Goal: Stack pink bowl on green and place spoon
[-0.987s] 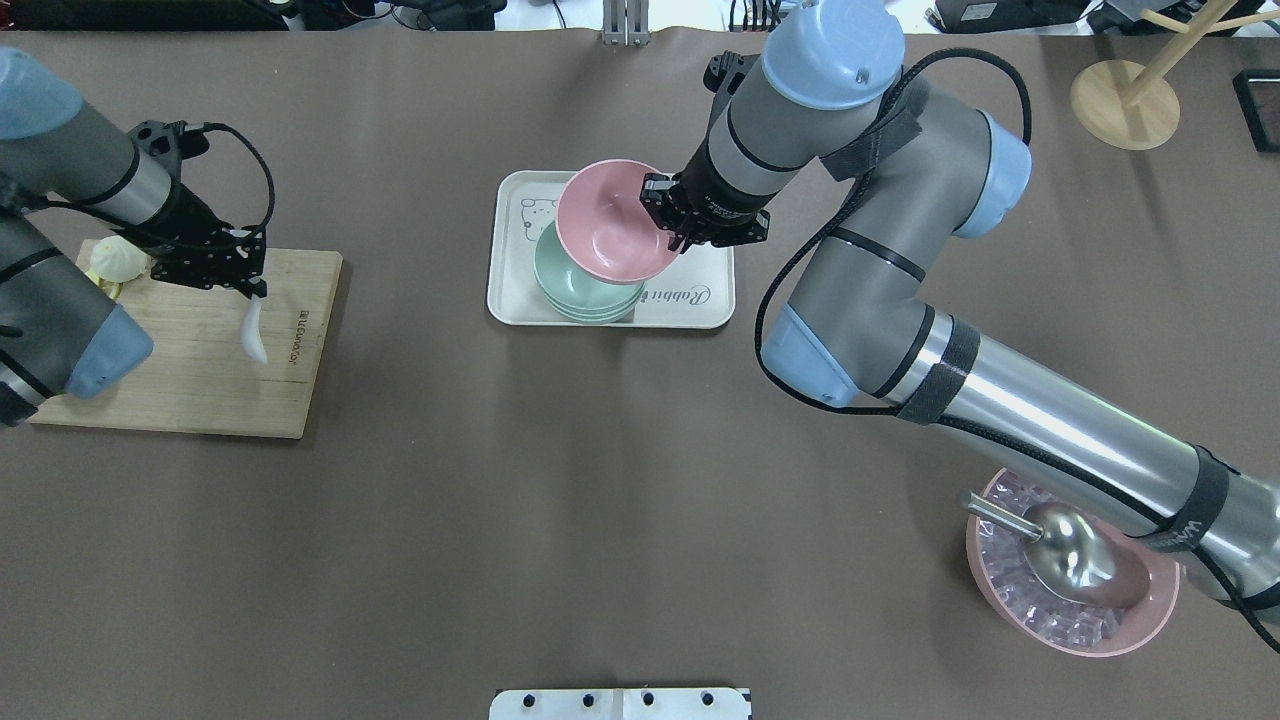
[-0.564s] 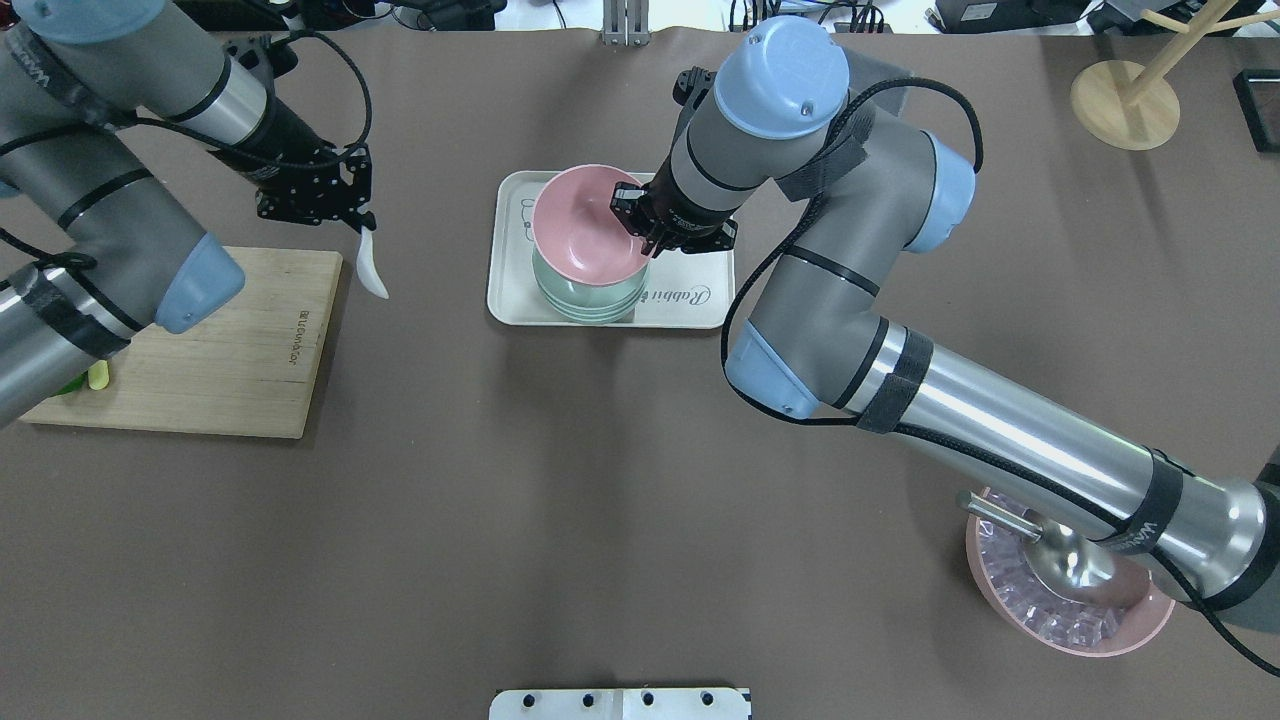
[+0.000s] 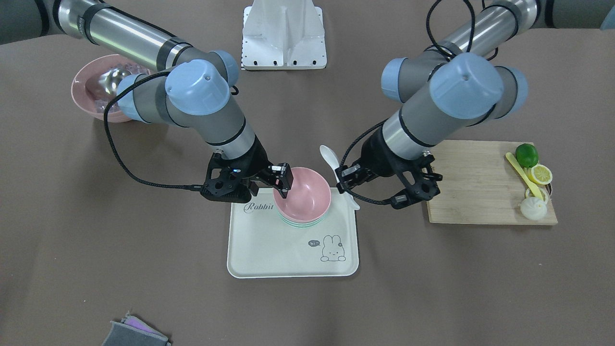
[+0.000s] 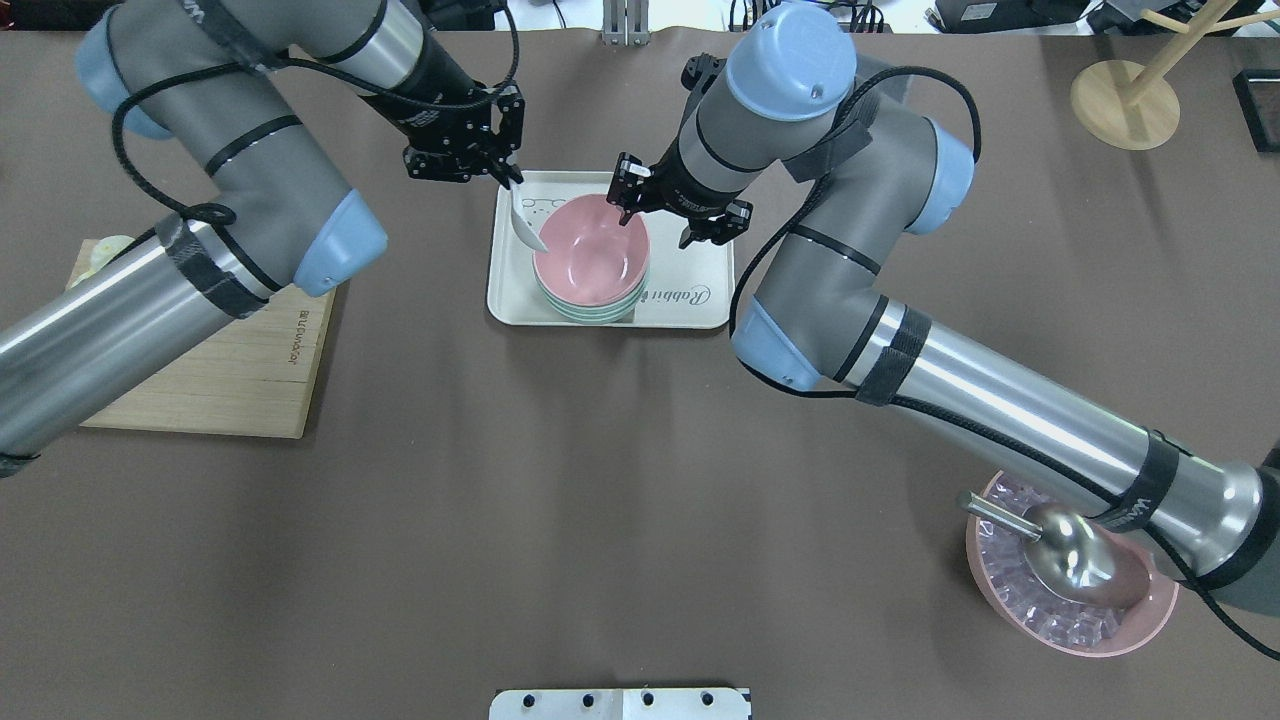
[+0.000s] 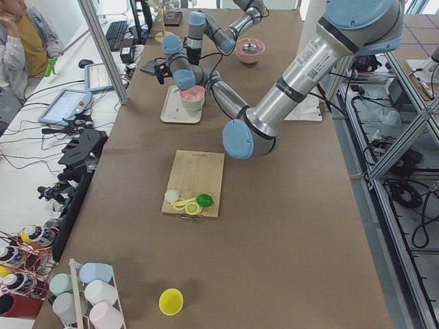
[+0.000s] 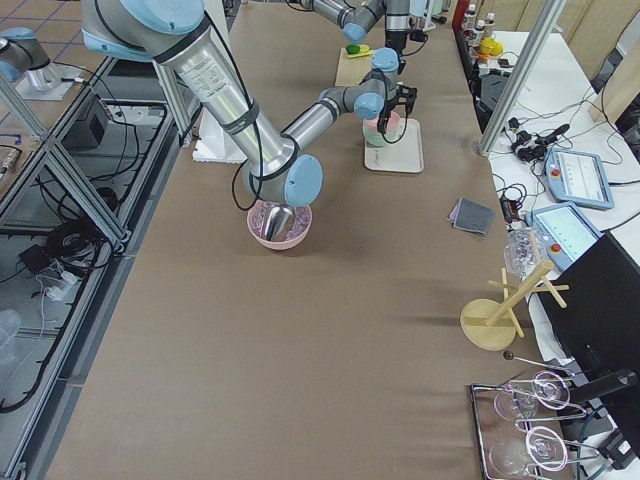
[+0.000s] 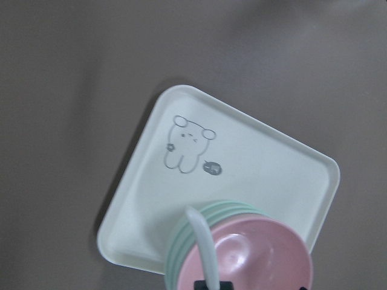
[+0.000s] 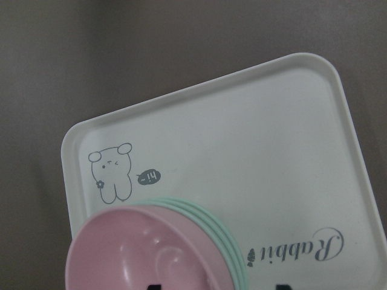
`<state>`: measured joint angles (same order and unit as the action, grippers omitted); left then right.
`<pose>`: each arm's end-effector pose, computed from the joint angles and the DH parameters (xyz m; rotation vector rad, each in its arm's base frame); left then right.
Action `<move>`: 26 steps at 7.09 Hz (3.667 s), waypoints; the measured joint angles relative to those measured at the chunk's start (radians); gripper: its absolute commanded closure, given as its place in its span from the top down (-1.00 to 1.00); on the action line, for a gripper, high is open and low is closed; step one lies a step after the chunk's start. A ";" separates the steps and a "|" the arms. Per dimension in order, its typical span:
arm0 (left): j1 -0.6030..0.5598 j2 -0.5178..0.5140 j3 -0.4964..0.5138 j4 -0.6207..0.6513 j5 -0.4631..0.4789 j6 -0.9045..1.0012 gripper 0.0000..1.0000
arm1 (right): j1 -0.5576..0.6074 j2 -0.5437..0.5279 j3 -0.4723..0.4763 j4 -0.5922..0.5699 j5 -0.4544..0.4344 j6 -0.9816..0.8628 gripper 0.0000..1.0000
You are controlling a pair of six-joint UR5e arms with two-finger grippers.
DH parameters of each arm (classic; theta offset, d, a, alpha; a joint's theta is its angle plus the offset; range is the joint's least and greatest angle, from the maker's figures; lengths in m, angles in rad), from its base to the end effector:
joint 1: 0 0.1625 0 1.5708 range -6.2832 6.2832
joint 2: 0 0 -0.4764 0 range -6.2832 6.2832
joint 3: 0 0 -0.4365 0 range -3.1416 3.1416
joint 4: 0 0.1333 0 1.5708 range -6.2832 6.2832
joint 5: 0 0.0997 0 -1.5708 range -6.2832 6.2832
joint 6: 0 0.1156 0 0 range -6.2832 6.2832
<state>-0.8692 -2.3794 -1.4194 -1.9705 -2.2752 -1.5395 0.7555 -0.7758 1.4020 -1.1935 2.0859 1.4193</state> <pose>0.4820 -0.6609 0.1813 -0.1330 1.1871 -0.3650 -0.5534 -0.6262 0.2103 0.0064 -1.0883 0.2852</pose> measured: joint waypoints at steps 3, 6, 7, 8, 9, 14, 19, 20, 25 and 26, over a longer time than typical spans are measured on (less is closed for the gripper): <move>0.062 -0.033 0.076 -0.104 0.097 -0.024 0.96 | 0.162 -0.207 0.134 0.001 0.220 -0.167 1.00; 0.024 0.072 0.011 -0.137 0.081 0.019 0.96 | 0.221 -0.276 0.159 0.001 0.262 -0.224 1.00; -0.030 0.161 -0.035 -0.133 0.047 0.117 0.96 | 0.242 -0.302 0.160 0.000 0.259 -0.265 1.00; -0.093 0.268 -0.081 -0.126 0.017 0.293 0.96 | 0.282 -0.342 0.159 -0.002 0.257 -0.344 1.00; -0.148 0.371 -0.107 -0.124 0.005 0.491 0.96 | 0.332 -0.396 0.154 -0.006 0.256 -0.465 1.00; -0.507 0.651 -0.085 0.234 -0.045 1.443 0.96 | 0.597 -0.619 0.115 -0.223 0.222 -1.236 1.00; -0.621 0.664 -0.031 0.409 -0.069 1.675 0.96 | 0.655 -0.618 0.112 -0.387 0.225 -1.404 1.00; -0.627 0.663 -0.041 0.409 -0.071 1.668 0.96 | 0.655 -0.620 0.116 -0.385 0.233 -1.405 1.00; -0.642 0.707 -0.141 0.413 -0.138 1.653 0.96 | 0.646 -0.574 0.050 -0.379 0.236 -1.403 1.00; -0.641 0.706 -0.139 0.412 -0.138 1.652 0.96 | 0.646 -0.566 0.029 -0.377 0.236 -1.404 1.00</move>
<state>-1.5102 -1.6730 -1.5580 -1.5585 -2.4132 0.1125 1.4015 -1.3420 1.4310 -1.5710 2.3215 0.0157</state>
